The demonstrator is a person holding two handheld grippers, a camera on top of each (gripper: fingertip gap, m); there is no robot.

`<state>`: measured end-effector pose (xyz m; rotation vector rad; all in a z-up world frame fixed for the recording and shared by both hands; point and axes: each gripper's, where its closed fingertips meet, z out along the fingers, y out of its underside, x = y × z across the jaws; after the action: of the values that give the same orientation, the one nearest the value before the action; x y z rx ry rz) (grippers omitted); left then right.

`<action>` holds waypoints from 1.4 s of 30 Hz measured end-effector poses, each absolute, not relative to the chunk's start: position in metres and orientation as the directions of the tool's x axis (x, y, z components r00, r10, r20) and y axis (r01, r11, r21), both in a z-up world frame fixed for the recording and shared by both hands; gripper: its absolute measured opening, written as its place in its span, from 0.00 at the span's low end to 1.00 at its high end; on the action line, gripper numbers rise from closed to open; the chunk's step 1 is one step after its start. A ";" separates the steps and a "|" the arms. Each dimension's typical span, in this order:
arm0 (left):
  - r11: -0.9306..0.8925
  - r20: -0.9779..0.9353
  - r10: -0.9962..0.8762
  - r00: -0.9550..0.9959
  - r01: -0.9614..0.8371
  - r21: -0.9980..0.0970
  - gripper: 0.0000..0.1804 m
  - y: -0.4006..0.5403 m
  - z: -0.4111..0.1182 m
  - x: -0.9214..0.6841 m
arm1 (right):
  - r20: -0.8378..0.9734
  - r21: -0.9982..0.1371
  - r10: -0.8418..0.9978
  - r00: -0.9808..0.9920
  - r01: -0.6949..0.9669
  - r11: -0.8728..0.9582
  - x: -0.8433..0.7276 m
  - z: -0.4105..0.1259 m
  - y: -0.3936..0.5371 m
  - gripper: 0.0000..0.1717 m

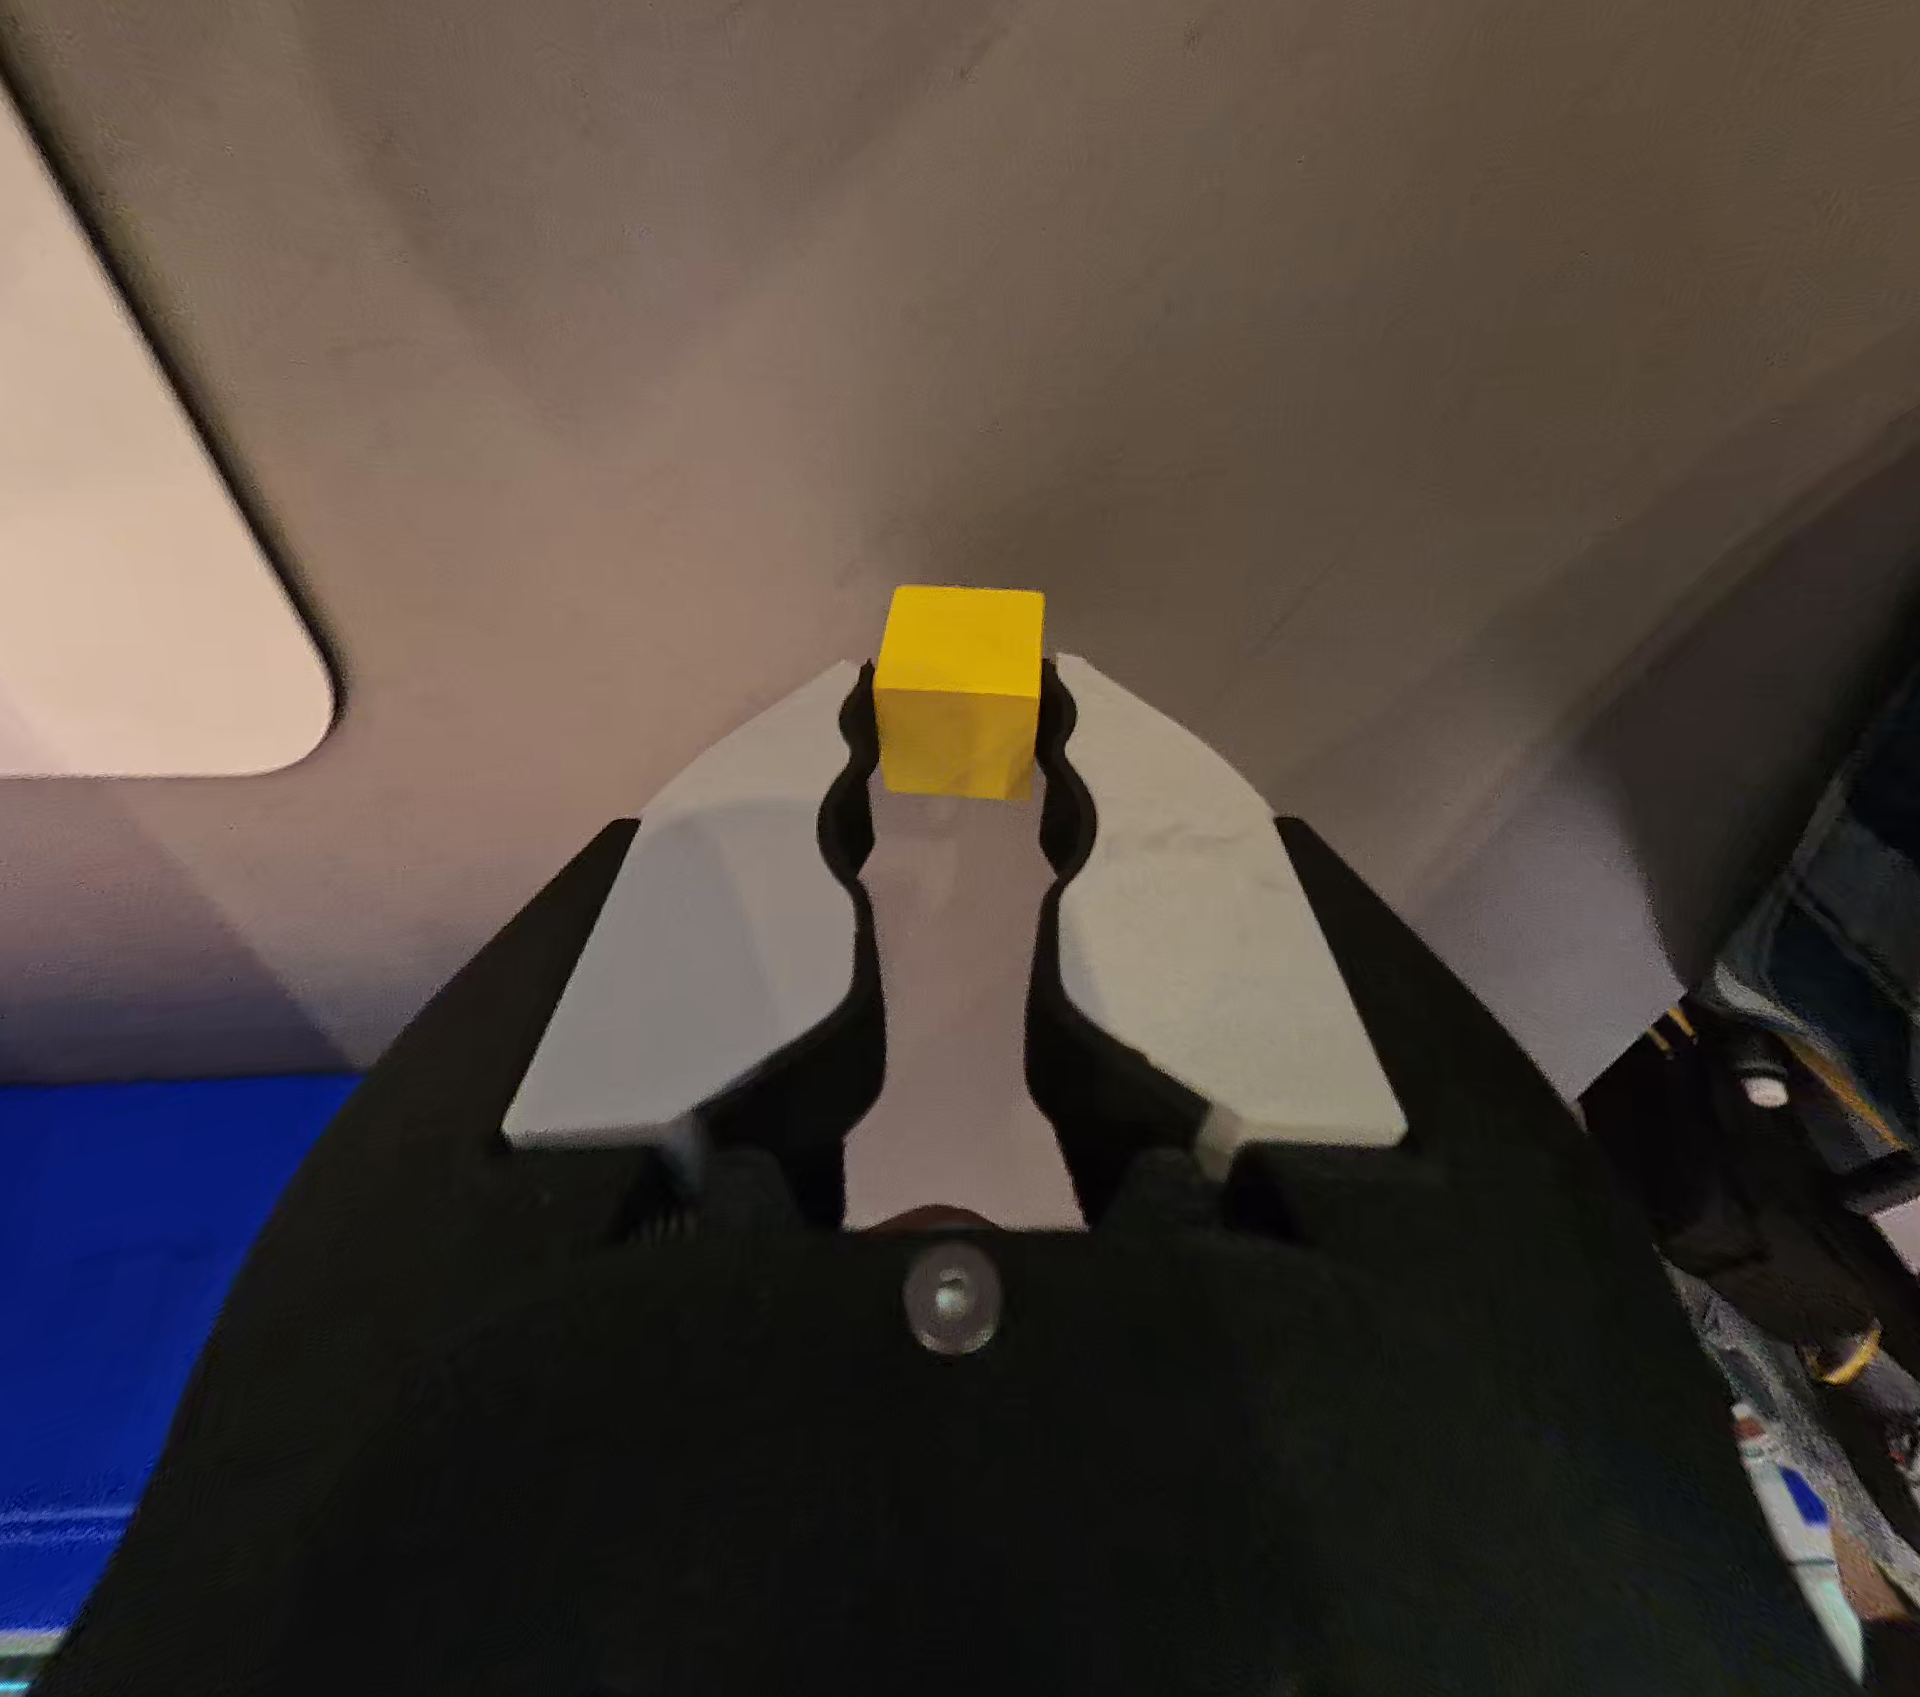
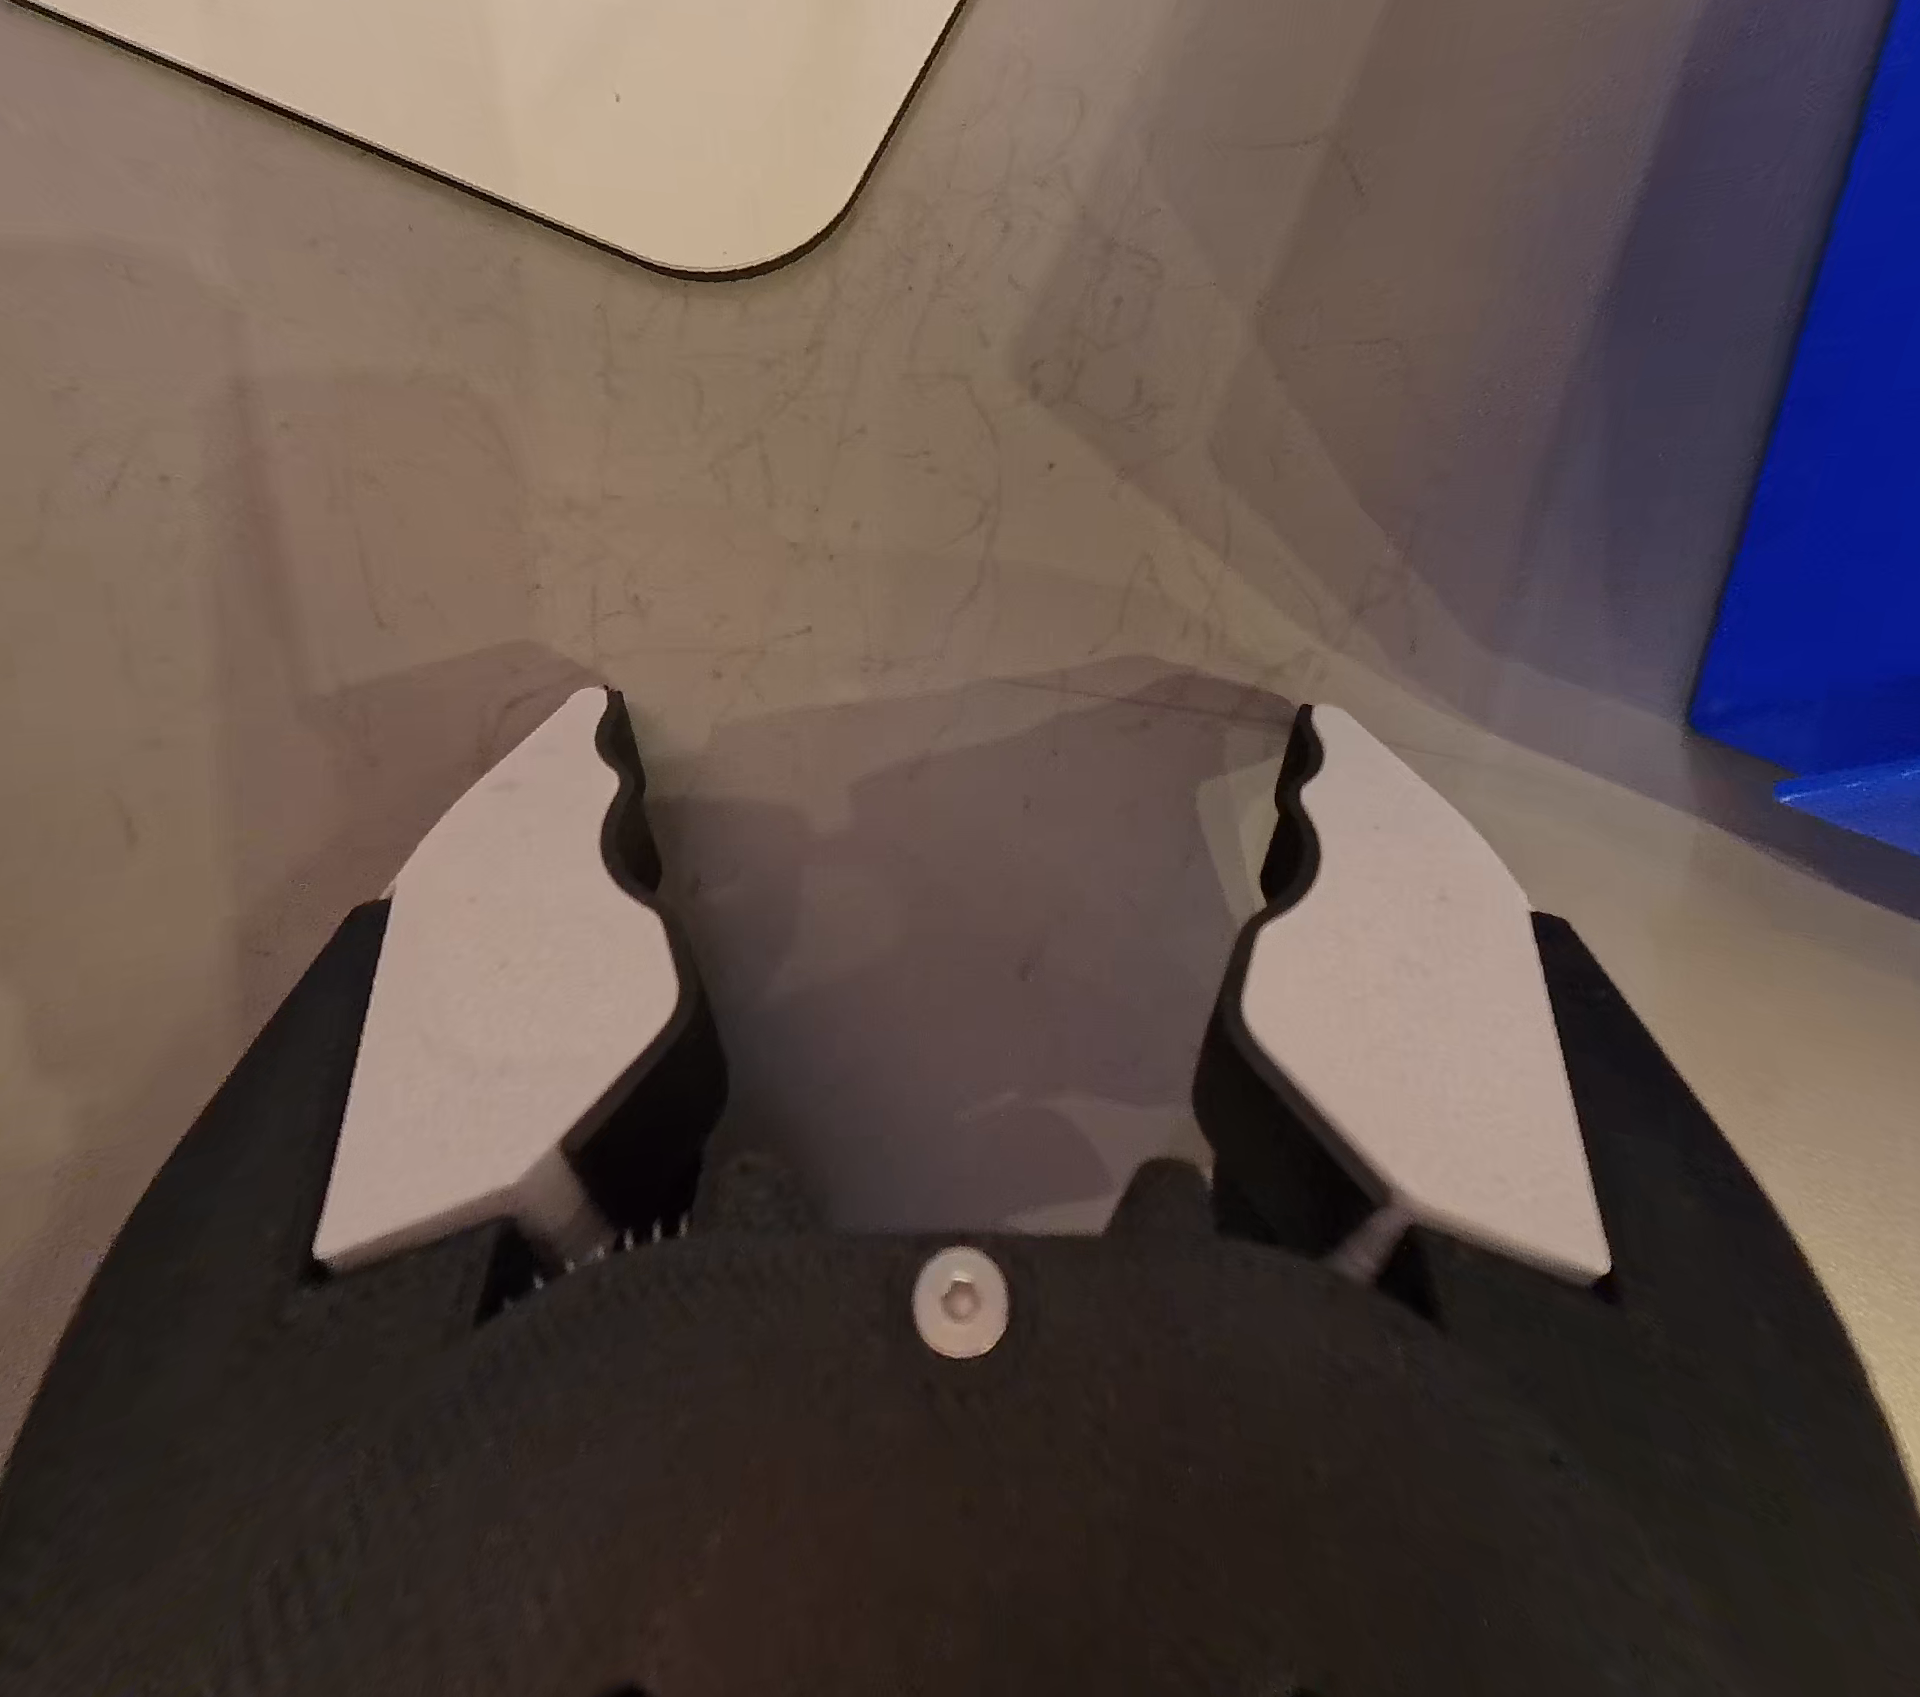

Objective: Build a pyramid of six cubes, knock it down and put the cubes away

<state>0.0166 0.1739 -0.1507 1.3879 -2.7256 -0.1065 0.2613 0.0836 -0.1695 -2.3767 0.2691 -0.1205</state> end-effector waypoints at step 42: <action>0.390 -0.198 -0.900 -0.388 -0.920 0.028 0.24 0.490 -0.146 -0.045 | 0.010 -0.684 -0.228 0.974 -0.159 -0.712 0.261 -0.169 0.084 0.68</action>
<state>-0.0453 0.4895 -0.1458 1.8100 -2.7411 -0.2191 0.2612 0.0841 -0.1694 -2.3765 0.2691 -0.1207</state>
